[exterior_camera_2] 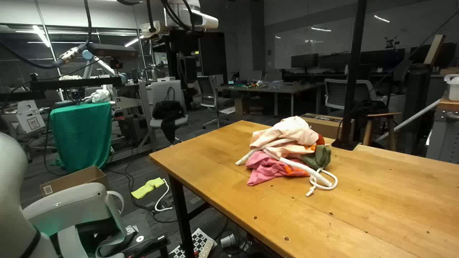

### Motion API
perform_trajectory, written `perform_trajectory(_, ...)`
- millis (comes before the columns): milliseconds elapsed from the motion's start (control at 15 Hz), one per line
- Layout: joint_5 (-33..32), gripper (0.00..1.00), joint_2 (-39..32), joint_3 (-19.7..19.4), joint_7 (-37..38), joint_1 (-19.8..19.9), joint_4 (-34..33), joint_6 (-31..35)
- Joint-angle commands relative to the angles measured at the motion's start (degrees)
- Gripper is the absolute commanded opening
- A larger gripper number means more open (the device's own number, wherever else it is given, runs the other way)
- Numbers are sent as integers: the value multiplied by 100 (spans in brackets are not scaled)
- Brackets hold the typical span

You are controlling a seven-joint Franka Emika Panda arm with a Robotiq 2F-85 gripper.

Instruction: Separate the heap of things

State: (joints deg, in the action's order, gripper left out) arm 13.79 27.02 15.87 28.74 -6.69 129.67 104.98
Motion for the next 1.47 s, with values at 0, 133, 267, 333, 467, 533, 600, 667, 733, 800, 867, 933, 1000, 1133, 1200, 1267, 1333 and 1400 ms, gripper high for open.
perform_trajectory(0,-11,100,-5,-18,9,-19,-36,-13)
perform_trajectory(133,-49,100,-4,8,35,-8,-56,8)
perform_trajectory(267,-259,100,-98,71,14,23,-69,115)
perform_trajectory(333,-384,100,-216,60,-64,31,-197,68)
perform_trajectory(467,-657,100,-509,61,-168,50,-456,16)
perform_trajectory(533,-803,100,-668,47,-183,70,-623,-69)
perform_trajectory(600,-959,100,-805,38,-226,79,-767,-60)
perform_trajectory(667,-1093,100,-988,23,-260,87,-942,-66)
perform_trajectory(733,-1197,100,-1208,-10,-328,93,-1178,-97)
perform_trajectory(800,-1281,100,-1395,-39,-392,87,-1371,-101)
perform_trajectory(867,-1378,100,-1606,-65,-471,78,-1571,-40)
perform_trajectory(933,-1455,100,-1783,-89,-518,65,-1737,13)
perform_trajectory(1000,-1532,100,-2022,-122,-593,48,-1944,81)
perform_trajectory(1133,-1615,100,-2471,-207,-744,12,-2345,177)
perform_trajectory(1200,-1652,100,-2683,-243,-815,-8,-2518,234)
perform_trajectory(1267,-1682,100,-2916,-279,-879,-26,-2704,273)
perform_trajectory(1333,-1715,100,-3087,-324,-960,-43,-2853,292)
perform_trajectory(1400,-1757,100,-3279,-367,-1046,-62,-2997,320)
